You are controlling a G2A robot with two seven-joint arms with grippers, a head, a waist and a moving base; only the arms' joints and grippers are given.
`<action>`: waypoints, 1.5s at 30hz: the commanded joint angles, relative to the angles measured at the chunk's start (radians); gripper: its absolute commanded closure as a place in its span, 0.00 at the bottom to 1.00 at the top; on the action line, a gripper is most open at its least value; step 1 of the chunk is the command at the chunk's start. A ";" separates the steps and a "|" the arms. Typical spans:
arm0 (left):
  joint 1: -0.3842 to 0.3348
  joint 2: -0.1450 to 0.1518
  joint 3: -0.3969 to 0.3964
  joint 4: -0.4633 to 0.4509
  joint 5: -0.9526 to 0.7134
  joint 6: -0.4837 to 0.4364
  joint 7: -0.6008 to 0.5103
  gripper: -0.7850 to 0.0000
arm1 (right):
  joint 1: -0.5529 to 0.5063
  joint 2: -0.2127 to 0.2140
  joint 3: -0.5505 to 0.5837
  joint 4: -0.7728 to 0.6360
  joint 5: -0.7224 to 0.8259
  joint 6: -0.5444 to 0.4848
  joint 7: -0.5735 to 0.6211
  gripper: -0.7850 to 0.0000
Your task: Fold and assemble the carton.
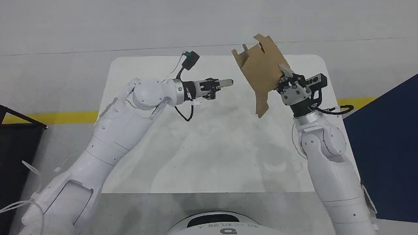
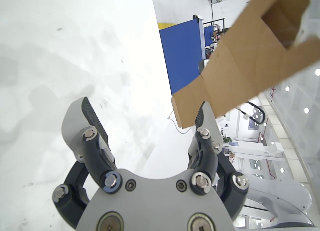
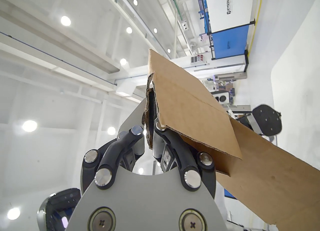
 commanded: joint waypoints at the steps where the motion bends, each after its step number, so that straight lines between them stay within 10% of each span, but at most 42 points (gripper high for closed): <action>1: 0.024 0.004 -0.011 -0.033 -0.021 -0.042 -0.030 0.00 | 0.003 -0.002 0.003 0.005 0.020 0.003 -0.019 1.00; 7: 0.025 -0.007 0.020 -0.083 -0.061 -0.096 -0.082 0.00 | -0.005 -0.003 -0.027 -0.005 -0.117 -0.036 -0.037 1.00; 21: -0.081 -0.045 0.111 -0.048 0.202 0.163 0.091 0.00 | -0.074 0.005 -0.007 -0.108 -0.035 0.104 0.088 1.00; 35: -0.024 -0.042 0.055 -0.052 0.154 0.139 0.073 0.00 | -0.043 0.008 0.043 -0.048 -0.101 0.051 -0.006 1.00; 45: 0.045 -0.041 -0.008 -0.048 -0.102 -0.096 -0.042 0.00 | -0.007 -0.003 -0.012 -0.013 -0.174 0.000 -0.097 1.00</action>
